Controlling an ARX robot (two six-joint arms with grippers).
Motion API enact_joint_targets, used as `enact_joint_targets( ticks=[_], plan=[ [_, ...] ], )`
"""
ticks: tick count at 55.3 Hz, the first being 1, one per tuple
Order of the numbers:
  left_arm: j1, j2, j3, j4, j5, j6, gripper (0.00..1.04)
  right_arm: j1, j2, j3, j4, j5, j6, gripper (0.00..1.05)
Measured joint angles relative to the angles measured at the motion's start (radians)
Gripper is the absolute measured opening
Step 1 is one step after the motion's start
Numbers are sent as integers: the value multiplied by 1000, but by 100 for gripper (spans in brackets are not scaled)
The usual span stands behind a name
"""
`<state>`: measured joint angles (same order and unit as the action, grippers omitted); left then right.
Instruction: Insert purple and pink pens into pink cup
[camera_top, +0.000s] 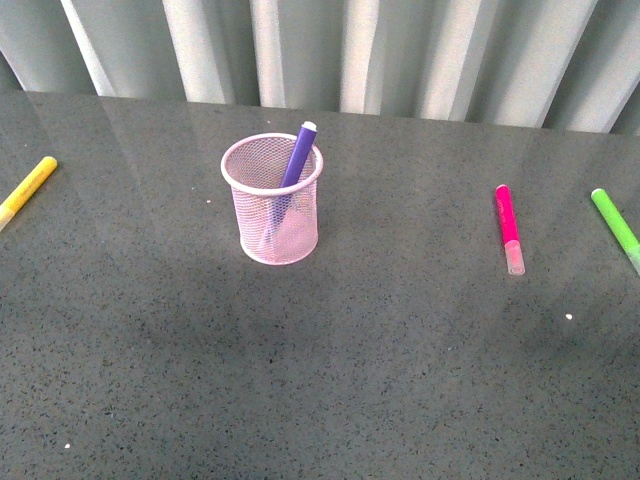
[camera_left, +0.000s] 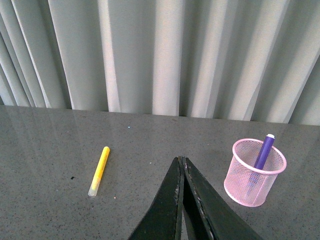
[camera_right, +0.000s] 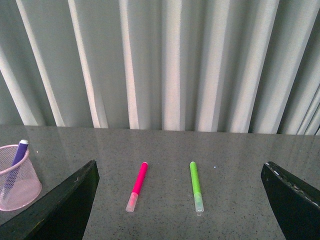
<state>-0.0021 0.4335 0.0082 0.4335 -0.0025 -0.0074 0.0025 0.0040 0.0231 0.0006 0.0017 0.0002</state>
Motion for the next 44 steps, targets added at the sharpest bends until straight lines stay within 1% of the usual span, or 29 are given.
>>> enact_joint_targets(
  ticks=[23,41,42,44],
  plan=[
    [0,-179,0,-175,0,0,4,0,0,0,0,0,0,98],
    [0,-261,0,-257,0,0,4,0,0,0,0,0,0,98],
    [0,-270,0,-266,0,0,4,0,0,0,0,0,0,98],
    [0,-323,1,-341,0,0,4,0,0,0,0,0,0,98]
  ],
)
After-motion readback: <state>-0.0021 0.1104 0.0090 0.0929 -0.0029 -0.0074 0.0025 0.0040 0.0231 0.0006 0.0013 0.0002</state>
